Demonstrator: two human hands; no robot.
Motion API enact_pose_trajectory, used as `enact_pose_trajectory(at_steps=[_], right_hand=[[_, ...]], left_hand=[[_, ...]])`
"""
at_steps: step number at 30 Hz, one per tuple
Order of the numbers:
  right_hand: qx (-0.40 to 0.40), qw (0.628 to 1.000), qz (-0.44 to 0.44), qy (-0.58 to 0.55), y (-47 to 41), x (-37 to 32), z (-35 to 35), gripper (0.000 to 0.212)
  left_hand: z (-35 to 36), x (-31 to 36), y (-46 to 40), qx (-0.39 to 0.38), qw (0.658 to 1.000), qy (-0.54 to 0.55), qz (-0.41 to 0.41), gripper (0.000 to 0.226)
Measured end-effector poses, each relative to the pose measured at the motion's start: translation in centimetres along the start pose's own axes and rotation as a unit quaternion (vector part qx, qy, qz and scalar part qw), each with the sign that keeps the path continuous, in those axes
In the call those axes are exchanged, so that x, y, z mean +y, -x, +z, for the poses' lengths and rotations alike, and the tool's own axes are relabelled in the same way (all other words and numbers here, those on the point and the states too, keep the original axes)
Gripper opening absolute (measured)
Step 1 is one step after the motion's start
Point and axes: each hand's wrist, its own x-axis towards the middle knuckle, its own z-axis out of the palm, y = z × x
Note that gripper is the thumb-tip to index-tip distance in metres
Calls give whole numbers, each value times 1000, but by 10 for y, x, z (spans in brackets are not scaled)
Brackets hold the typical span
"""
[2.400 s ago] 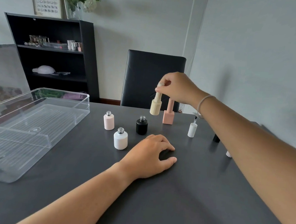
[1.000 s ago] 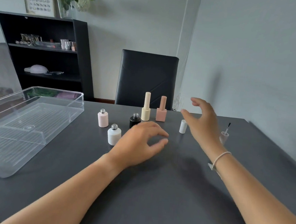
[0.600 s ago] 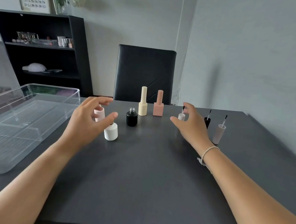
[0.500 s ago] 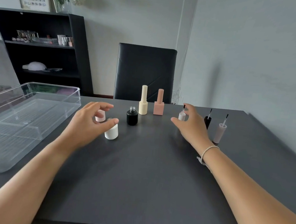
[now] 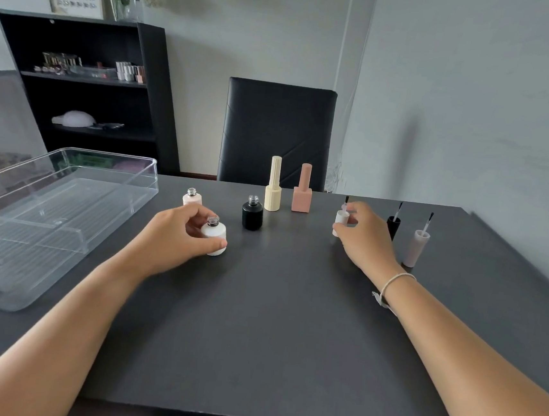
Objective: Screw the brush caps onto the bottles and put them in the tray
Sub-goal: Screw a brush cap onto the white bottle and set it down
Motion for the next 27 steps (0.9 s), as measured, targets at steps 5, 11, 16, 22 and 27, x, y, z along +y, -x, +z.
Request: enact_pose_trajectory(at_steps=[5, 11, 16, 22, 27], right_hand=[[-5, 999, -16, -29, 3, -5, 1, 30], [-17, 993, -84, -86, 21, -27, 2, 18], [-65, 973, -171, -142, 39, -46, 3, 10], [-107, 954, -219, -177, 50, -54, 0, 18], [-126, 948, -229, -183, 50, -53, -3, 15]], left_hand=[[2, -1, -2, 8, 1000, 18, -7, 22], [8, 7, 0, 47, 995, 88, 18, 22], [17, 12, 2, 51, 993, 92, 53, 25], [18, 12, 3, 68, 991, 53, 105, 37], [22, 13, 3, 68, 989, 60, 114, 34]])
